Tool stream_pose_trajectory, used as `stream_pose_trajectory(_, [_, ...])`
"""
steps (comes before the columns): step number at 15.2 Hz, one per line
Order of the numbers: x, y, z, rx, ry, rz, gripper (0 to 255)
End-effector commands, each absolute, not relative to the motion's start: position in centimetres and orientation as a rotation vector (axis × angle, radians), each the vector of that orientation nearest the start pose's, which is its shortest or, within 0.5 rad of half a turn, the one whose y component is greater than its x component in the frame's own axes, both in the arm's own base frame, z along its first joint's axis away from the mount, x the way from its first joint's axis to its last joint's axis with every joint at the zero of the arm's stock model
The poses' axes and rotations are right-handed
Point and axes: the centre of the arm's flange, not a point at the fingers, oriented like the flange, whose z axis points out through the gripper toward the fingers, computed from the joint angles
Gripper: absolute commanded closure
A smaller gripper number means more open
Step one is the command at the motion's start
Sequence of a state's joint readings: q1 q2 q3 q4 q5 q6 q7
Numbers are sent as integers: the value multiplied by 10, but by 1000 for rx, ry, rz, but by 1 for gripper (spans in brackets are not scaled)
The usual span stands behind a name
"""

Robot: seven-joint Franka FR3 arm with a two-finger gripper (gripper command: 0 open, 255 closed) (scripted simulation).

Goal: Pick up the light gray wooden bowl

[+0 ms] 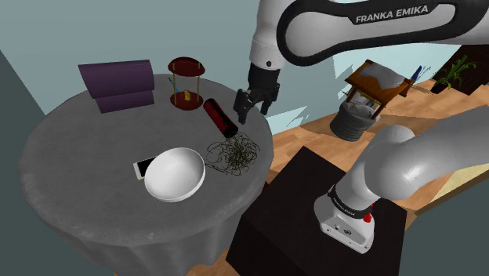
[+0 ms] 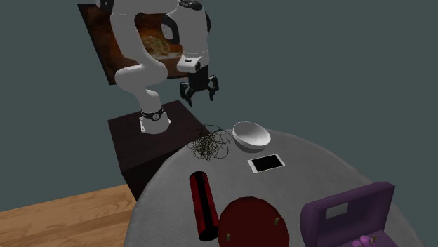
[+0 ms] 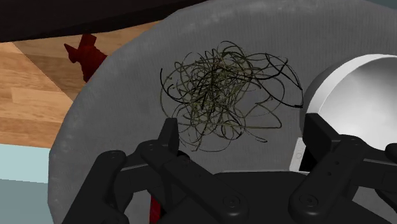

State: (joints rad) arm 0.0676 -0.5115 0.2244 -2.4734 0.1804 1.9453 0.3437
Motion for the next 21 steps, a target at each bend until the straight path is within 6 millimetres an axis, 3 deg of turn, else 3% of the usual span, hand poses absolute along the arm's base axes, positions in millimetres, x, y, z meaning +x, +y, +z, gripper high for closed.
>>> stream_pose_trajectory(1, [383, 145, 445, -3084, 240, 58, 0])
stream_pose_trajectory(15, [462, 249, 314, -3085, 305, 47, 0])
stream_pose_trajectory(21, [463, 251, 285, -3085, 306, 47, 0])
